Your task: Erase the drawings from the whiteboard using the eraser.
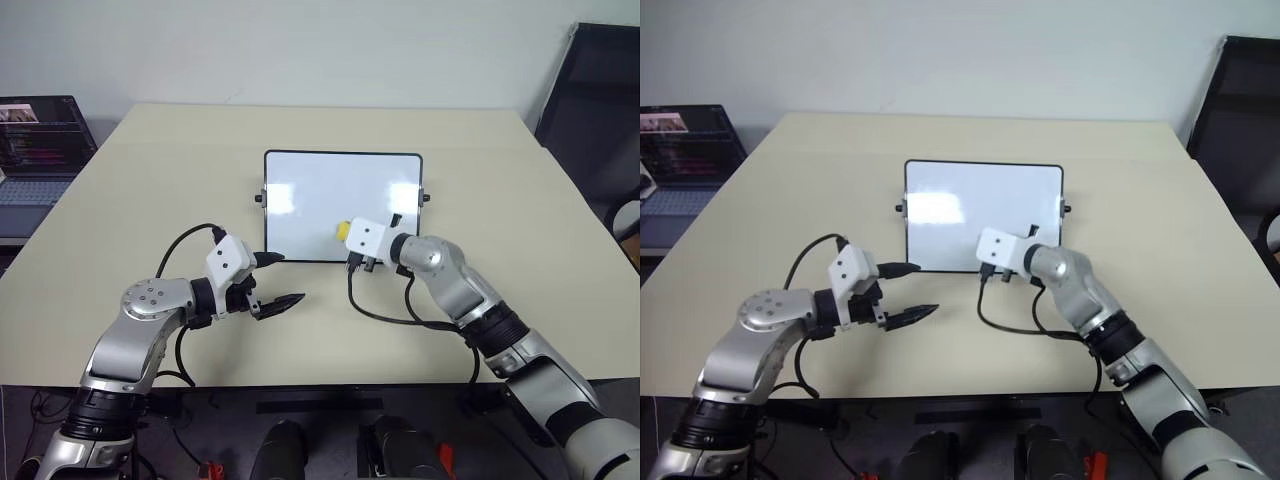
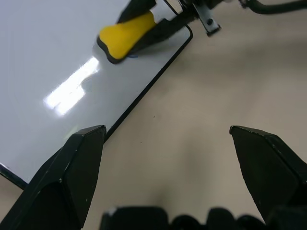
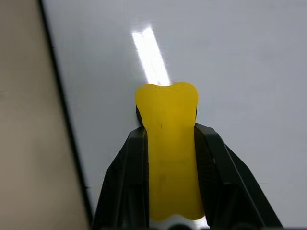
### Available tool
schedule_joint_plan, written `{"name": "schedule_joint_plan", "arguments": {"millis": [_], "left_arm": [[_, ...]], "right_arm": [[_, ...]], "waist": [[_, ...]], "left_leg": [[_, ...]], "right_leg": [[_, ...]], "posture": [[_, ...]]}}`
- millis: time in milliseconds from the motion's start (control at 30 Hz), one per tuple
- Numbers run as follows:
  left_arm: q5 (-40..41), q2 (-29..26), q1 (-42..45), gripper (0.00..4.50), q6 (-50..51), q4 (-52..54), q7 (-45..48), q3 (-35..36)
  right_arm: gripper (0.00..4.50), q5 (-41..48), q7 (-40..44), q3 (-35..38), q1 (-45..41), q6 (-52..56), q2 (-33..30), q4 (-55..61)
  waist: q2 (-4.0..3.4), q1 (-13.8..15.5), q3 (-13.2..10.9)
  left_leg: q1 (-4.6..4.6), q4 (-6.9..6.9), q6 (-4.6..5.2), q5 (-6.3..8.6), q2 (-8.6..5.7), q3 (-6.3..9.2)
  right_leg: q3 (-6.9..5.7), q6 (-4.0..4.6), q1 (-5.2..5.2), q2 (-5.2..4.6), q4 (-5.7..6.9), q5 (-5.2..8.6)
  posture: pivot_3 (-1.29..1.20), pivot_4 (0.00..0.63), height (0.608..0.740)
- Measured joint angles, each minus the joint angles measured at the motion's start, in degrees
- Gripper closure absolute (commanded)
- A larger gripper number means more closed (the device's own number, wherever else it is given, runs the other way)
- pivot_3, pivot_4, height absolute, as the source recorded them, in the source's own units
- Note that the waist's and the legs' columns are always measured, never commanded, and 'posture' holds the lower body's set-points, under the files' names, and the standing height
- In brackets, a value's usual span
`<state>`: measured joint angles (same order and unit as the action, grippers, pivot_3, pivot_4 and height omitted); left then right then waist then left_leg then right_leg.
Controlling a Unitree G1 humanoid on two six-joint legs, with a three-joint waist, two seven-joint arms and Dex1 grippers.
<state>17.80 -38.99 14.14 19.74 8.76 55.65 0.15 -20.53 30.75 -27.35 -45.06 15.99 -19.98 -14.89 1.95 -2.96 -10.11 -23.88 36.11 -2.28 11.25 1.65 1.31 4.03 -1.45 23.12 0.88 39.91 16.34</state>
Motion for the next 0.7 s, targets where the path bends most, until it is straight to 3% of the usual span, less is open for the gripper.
{"name": "schedule_joint_plan", "arguments": {"millis": [400, 700], "left_arm": [[0.1, 0.0, 0.0, 0.0, 0.7, 0.3, 0.0, 0.0], [0.2, 0.2, 0.0, 0.0, 1.4, 1.7, 0.0, -0.3]], "right_arm": [[3.55, -1.3, 8.5, -1.5, 2.8, 0.5, -3.9, 4.6], [3.55, -3.1, -1.8, 1.7, -0.9, -2.4, -2.0, -1.0]], "waist": [[0.03, 0.1, 0.0], [0.03, -0.1, 0.0]], "left_leg": [[0.02, -0.02, 0.0, 0.0, 0.01, -0.01], [0.02, -0.02, 0.0, -0.09, 0.0, -0.01]], "right_leg": [[0.01, 0.01, -0.01, 0.0, -0.01, 0.01], [0.01, 0.03, 0.01, 0.0, 0.0, -0.06]], "posture": [[0.0, 0.15, 0.74], [0.0, 0.15, 0.74]]}}
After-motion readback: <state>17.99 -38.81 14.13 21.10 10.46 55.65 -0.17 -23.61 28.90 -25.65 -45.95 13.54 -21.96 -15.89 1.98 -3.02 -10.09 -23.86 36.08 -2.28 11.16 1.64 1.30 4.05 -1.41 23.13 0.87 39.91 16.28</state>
